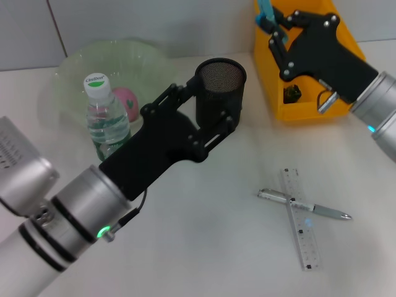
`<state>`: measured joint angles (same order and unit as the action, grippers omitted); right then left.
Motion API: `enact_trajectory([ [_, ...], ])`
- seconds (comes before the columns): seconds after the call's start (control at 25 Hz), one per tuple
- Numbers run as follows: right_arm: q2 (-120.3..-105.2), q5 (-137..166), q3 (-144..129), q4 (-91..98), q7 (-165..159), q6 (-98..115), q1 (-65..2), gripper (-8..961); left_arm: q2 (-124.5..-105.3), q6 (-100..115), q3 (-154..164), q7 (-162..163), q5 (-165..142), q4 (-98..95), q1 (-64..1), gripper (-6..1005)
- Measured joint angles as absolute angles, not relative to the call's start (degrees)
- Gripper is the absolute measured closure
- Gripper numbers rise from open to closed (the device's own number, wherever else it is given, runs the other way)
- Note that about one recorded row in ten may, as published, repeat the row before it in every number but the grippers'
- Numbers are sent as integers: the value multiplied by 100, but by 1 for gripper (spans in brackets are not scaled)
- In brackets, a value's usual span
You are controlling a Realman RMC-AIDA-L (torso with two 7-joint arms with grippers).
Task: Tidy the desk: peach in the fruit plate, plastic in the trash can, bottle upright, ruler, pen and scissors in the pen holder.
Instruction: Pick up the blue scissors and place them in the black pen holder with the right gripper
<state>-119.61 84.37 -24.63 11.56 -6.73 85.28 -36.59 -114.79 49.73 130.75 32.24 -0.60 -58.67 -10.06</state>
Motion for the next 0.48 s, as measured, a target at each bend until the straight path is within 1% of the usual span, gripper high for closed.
enact_trajectory([
  [0.04, -11957, 8437, -2479, 1303, -372, 8511, -3686, 844, -11446, 4973, 12951, 3566, -377, -5961, -862, 292],
  [0.24, -11945, 8437, -2507, 1613, 130, 8493, -3750, 841, -11467, 4975, 12794, 3927, -818, -6103, -588, 291],
  [0.48, -11947, 8338, -2482, 1697, 1215, 8488, -3763, 838, -11451, 4975, 12778, 4111, -840, -6124, -562, 291],
])
